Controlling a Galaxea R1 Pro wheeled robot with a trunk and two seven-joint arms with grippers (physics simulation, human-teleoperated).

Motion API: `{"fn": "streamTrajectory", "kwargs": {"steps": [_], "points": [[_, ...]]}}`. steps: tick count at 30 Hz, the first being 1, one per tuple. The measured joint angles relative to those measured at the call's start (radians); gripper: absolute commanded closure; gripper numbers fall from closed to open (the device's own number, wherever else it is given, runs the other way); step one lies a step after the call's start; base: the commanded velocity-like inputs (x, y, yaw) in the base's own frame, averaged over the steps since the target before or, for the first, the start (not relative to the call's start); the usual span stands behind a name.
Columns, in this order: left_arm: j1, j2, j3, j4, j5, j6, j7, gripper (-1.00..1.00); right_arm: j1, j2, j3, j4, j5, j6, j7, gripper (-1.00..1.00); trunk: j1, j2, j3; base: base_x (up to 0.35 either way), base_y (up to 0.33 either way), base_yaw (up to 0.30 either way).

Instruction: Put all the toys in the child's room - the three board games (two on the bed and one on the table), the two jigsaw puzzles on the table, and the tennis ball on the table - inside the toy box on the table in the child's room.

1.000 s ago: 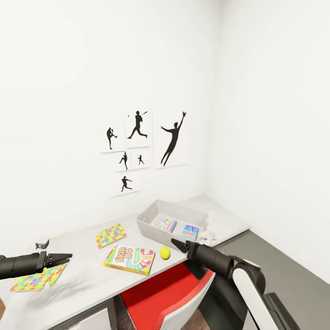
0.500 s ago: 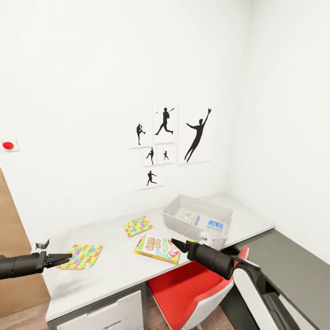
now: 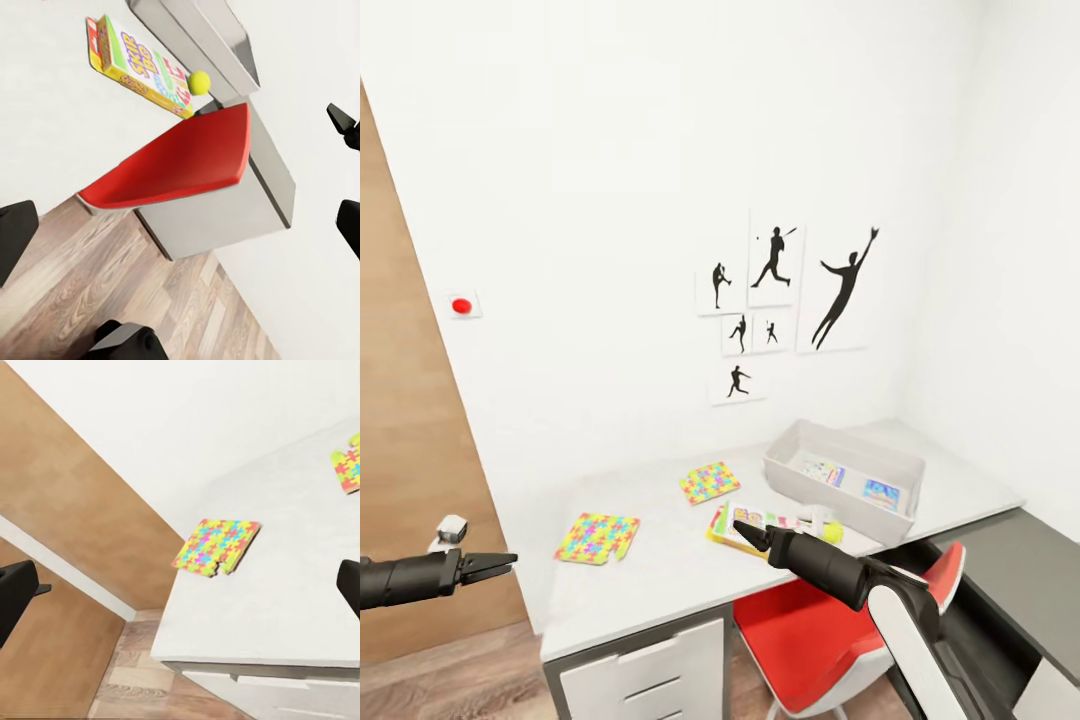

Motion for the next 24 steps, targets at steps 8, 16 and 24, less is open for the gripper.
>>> {"fn": "streamTrajectory", "kwargs": {"steps": [8,16,24], "points": [[0.0,0.0,0.0,0.0,0.0,0.0,0.0,-1.0,0.0,0.0,0.0,0.0,0.0,0.0,0.0,-1.0,0.0,0.0,-0.01,0.142,0.111,0.194],[0.0,0.0,0.0,0.0,0.0,-0.001,0.0,-1.0,0.0,0.0,0.0,0.0,0.0,0.0,0.0,-1.0,0.0,0.0,-0.019,0.043,0.027,0.229],[0.0,0.0,0.0,0.001,0.001,-0.002,0.0,-1.0,0.0,-0.001,-0.001,0.0,0.0,-0.001,0.003,-1.0,0.0,0.0,-0.024,0.109,0.066,0.154]]}}
